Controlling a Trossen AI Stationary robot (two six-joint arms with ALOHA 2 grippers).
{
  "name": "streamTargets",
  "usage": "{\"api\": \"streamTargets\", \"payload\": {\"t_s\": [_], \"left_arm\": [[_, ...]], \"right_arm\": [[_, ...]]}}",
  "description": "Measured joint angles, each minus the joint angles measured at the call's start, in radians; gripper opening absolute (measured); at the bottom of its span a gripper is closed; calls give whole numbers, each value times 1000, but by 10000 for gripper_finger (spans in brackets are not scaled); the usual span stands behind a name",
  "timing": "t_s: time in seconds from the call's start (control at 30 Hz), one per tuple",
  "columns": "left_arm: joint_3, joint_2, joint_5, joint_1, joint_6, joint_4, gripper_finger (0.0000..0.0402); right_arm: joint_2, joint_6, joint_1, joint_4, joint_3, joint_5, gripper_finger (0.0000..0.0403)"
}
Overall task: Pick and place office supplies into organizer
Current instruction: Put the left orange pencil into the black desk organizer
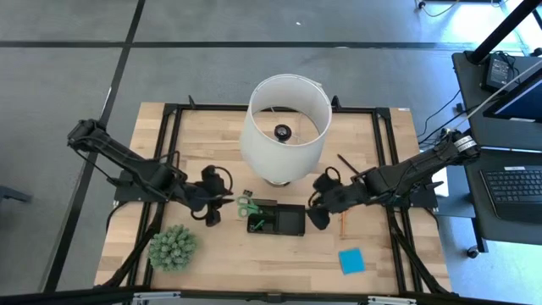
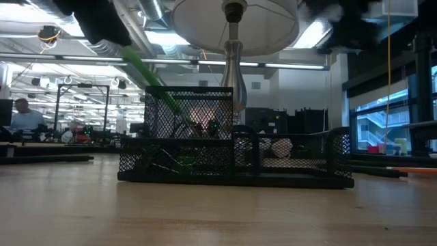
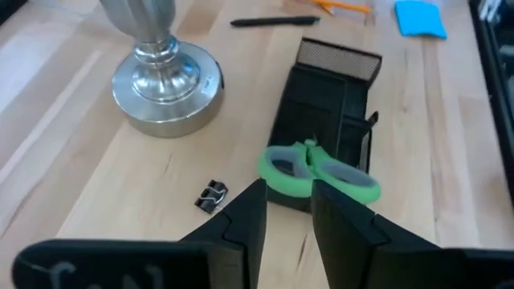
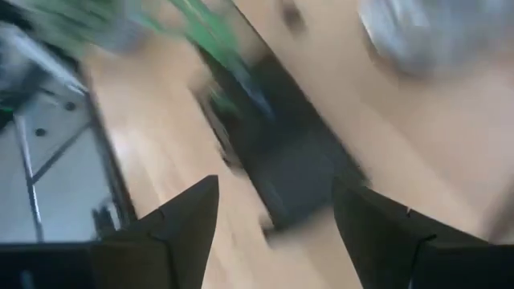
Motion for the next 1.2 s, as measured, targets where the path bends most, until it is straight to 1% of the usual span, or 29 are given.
{"api": "streamTargets", "payload": {"t_s": [0.1,0.27,0.43,0.53,0.63,0.8,1.0,1.2], "left_arm": [[0,-2,-33,0,-45,0,93],[0,-2,-64,0,-73,7,92],[0,-2,-71,0,-76,11,92],[0,-2,-83,0,-75,15,91],[0,-2,-94,0,-75,15,90],[0,-2,-100,4,-74,15,89],[0,-1,-100,4,-74,16,88],[0,-1,-100,4,-81,23,88]], "right_arm": [[0,200,27,-178,0,-63,243],[0,402,96,-408,0,-99,243],[0,584,138,-489,-5,-105,243],[0,666,153,-481,-48,-123,243],[0,712,165,-441,-127,-130,239],[1,775,142,-355,-260,-118,227],[1,747,94,-156,-372,-83,218],[0,711,47,-150,-413,-35,217]]}}
